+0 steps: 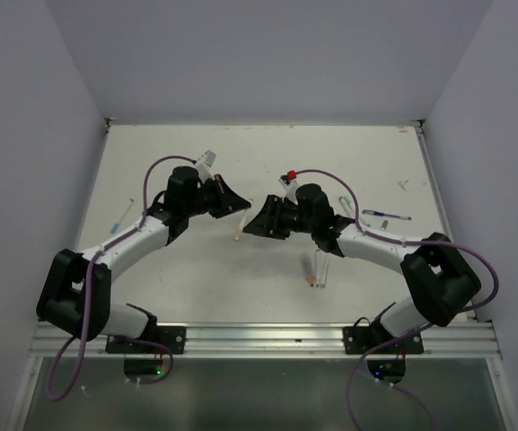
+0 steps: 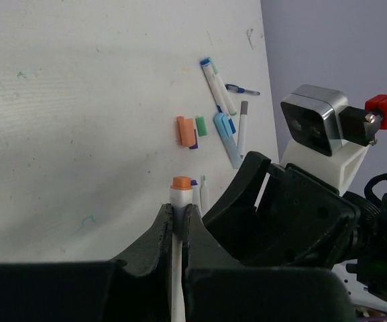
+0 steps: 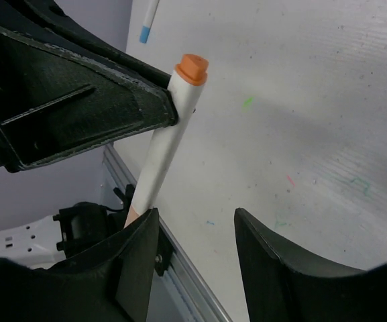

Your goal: Open the pen caps

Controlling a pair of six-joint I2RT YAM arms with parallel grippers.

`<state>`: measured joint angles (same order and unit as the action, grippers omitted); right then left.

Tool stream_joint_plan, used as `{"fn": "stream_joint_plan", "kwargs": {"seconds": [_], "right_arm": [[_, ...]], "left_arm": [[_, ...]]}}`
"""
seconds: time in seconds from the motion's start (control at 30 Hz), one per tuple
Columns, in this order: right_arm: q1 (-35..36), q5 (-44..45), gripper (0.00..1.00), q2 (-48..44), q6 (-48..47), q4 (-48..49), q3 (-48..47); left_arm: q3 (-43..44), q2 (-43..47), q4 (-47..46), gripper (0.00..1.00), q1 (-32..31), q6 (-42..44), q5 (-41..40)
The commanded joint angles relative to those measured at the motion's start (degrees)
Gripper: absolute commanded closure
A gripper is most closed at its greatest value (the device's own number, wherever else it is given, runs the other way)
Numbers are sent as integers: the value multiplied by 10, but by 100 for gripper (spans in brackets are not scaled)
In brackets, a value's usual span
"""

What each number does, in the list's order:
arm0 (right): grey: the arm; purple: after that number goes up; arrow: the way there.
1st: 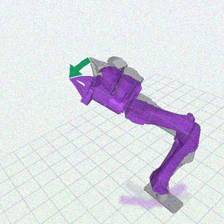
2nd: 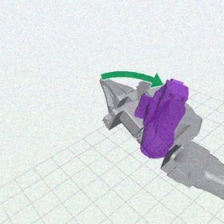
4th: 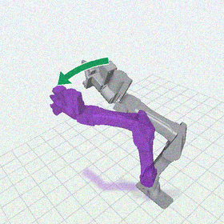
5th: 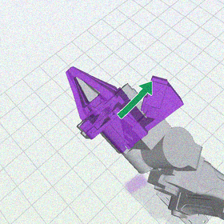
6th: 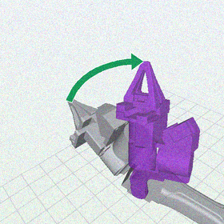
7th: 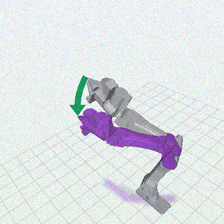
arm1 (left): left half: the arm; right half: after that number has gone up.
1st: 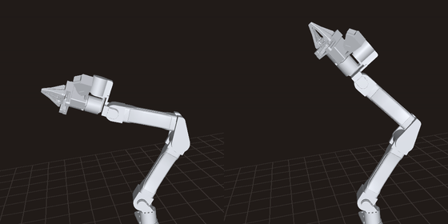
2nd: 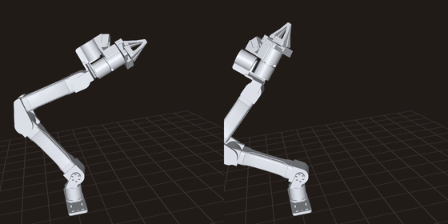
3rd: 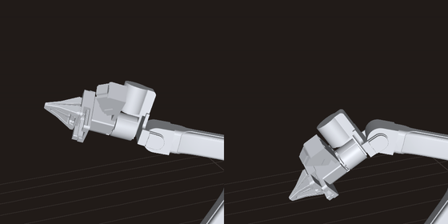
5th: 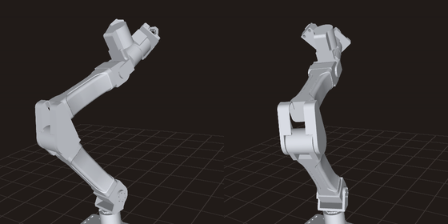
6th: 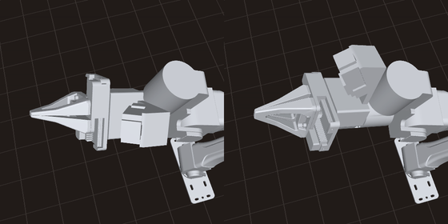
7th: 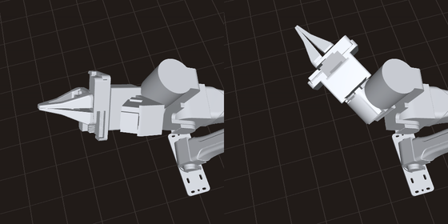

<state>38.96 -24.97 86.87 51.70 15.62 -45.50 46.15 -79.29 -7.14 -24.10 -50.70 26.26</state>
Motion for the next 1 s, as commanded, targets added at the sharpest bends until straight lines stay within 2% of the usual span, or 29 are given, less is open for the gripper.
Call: {"fn": "stream_joint_plan", "kwargs": {"seconds": [0.0,0.13,0.7,0.87,0.97], "right_arm": [[4,29,48,-1,26,71,-2],[5,25,50,8,36,77,-3],[7,27,51,3,89,165,37],[7,23,51,23,102,191,40],[7,17,53,31,97,158,29]], "left_arm": [[-3,-8,-24,100,-11,-20,-9],[-14,-13,-55,100,-18,-40,3],[-12,0,-38,100,-25,-26,-17],[-23,-3,-61,100,-24,-39,-10],[-14,-7,-58,100,-26,-32,-10]]}}
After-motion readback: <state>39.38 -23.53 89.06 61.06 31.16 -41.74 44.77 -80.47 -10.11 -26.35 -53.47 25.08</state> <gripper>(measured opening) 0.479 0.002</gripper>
